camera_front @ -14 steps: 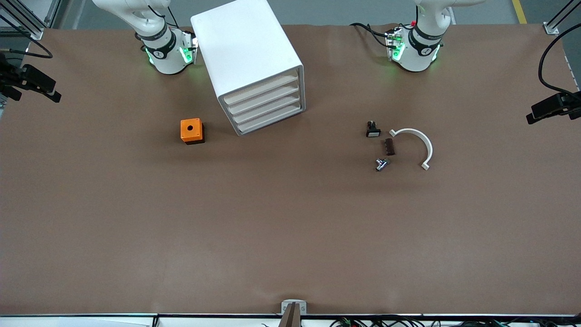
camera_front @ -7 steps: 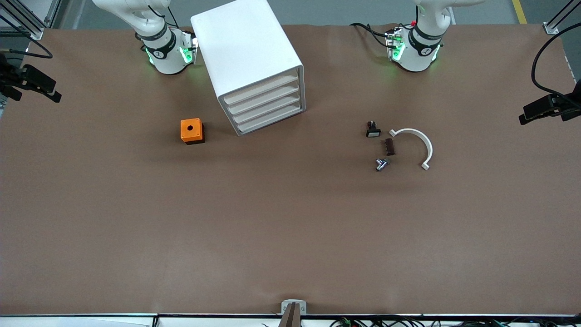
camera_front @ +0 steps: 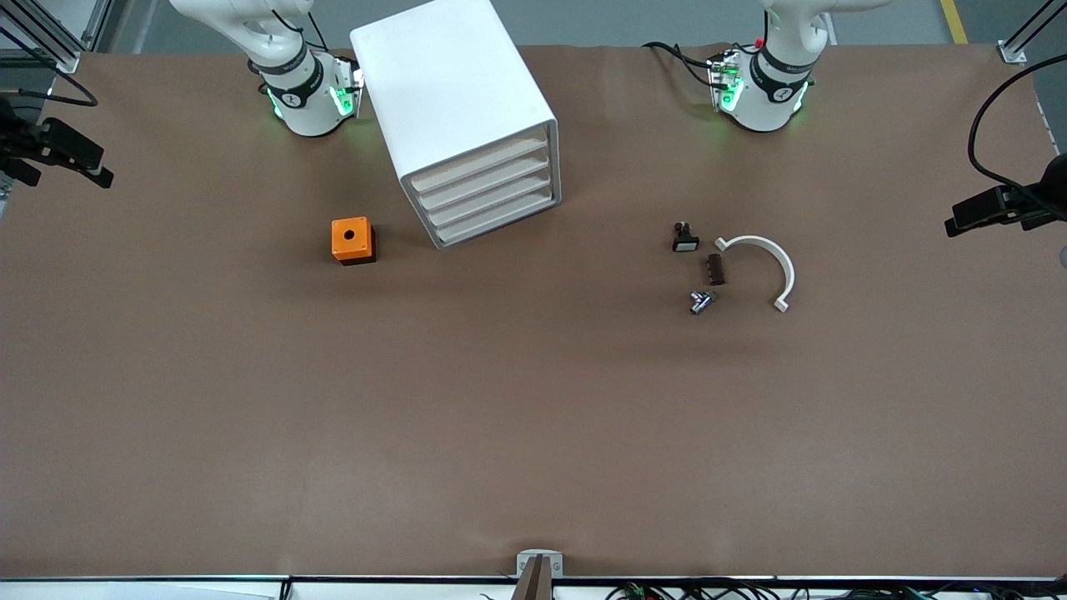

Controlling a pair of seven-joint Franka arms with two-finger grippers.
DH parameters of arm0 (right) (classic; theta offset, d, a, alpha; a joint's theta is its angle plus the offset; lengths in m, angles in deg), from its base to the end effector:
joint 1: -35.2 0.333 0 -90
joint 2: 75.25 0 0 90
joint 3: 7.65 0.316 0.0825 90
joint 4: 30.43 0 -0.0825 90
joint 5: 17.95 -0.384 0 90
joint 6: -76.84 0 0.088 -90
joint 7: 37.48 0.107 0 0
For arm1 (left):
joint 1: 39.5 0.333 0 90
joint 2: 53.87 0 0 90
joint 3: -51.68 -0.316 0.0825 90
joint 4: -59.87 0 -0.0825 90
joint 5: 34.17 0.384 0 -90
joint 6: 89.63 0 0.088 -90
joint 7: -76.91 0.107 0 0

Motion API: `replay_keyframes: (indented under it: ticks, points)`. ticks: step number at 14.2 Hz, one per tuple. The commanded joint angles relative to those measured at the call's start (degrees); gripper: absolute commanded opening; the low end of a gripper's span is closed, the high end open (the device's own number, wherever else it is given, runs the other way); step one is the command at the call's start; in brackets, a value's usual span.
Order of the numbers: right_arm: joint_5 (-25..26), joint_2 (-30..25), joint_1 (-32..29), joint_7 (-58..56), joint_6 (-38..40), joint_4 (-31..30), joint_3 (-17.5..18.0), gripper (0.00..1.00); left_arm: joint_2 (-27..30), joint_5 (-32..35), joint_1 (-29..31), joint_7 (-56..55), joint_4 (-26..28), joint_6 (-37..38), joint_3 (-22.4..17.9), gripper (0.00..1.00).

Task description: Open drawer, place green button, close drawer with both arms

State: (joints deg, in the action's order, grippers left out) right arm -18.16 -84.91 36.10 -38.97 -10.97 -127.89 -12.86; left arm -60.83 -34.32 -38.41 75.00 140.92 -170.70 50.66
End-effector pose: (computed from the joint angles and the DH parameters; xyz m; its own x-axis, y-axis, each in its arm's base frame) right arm 0.4954 -0.0411 0.6482 0.9989 -0.0478 0.0000 -0.0478 -0.9987 -0.0189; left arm 0.5752 0.0202 0.6156 0.9902 0.0696 -0.1208 0.0696 -0.9976 -0.0036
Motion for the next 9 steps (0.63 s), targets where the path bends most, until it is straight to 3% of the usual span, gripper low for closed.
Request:
replay_keyframes:
  ticks: [1, 9]
  points:
    - [-0.8, -1.5, -0.6, -1.8, -1.1, -1.6, 0.2, 1.00, -0.1, -0.6, -0.1, 0.3, -0.3, -2.2, 0.1, 1.00]
    - [-0.3, -1.5, -0.6, -2.0, -0.8, -1.6, 0.1, 1.00, -1.0, 0.2, -1.7, -0.4, 1.7, -9.4, 3.0, 1.00]
